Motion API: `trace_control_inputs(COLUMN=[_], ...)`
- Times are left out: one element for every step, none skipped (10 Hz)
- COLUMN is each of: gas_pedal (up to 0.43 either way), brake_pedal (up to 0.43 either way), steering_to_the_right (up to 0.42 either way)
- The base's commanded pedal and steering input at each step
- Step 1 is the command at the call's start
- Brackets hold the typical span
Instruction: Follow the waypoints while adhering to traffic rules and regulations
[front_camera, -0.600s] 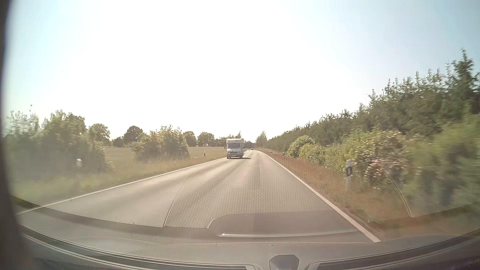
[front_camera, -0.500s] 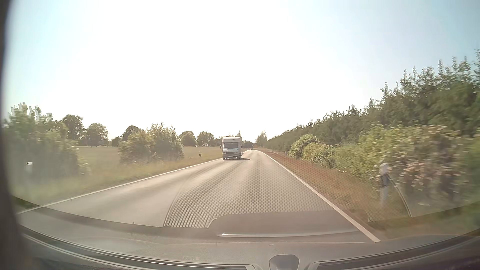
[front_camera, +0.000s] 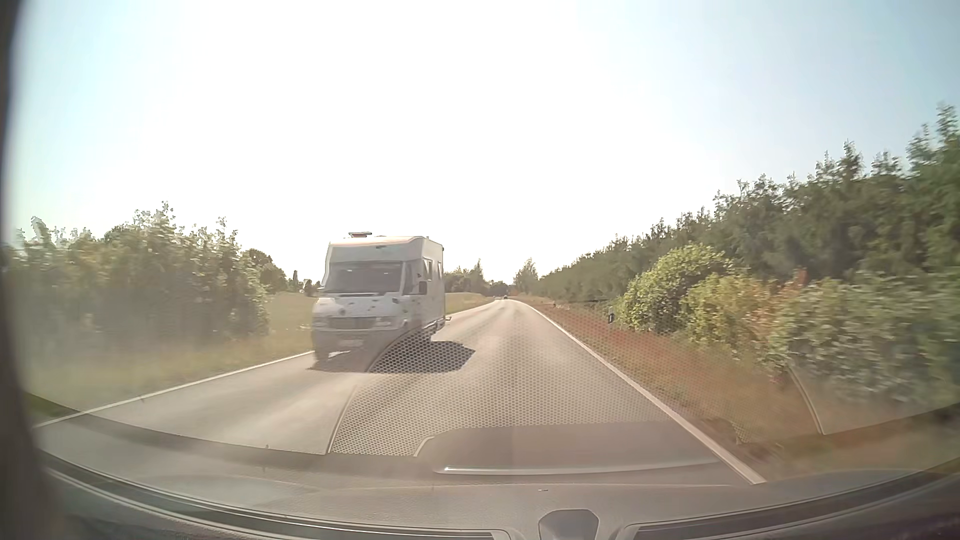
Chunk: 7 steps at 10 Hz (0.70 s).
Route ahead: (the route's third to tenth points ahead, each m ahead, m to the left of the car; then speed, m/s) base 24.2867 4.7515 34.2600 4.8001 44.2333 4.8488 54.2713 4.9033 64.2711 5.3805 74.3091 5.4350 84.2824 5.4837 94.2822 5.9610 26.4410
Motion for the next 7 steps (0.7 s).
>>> trace_control_inputs(gas_pedal=[0.150,0.150,0.157,0.157,0.157,0.169,0.177], brake_pedal=[0.006,0.006,0.006,0.006,0.006,0.006,0.006], steering_to_the_right=[0.001,0.001,0.001,0.001,0.001,0.001,0.001])
